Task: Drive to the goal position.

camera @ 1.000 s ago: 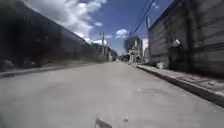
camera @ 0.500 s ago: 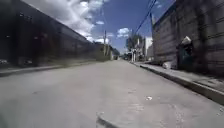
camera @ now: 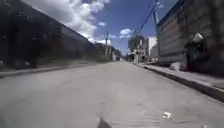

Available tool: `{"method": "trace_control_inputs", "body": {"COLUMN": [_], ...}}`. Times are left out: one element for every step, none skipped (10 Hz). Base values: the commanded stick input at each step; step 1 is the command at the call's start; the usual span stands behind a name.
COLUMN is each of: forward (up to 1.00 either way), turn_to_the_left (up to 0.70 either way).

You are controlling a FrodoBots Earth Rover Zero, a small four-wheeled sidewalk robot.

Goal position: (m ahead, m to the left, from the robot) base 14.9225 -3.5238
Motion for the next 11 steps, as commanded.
{"method": "trace_control_inputs", "body": {"forward": [1.0, 1.0, 1.0, 1.0, 1.0, 1.0, 1.0, 1.0, 1.0, 1.0, 1.0], "turn_to_the_left": [0.0, 0.0, 0.0, 0.0, 0.0, 0.0, 0.0, -0.05, -0.2, -0.4, -0.4]}}
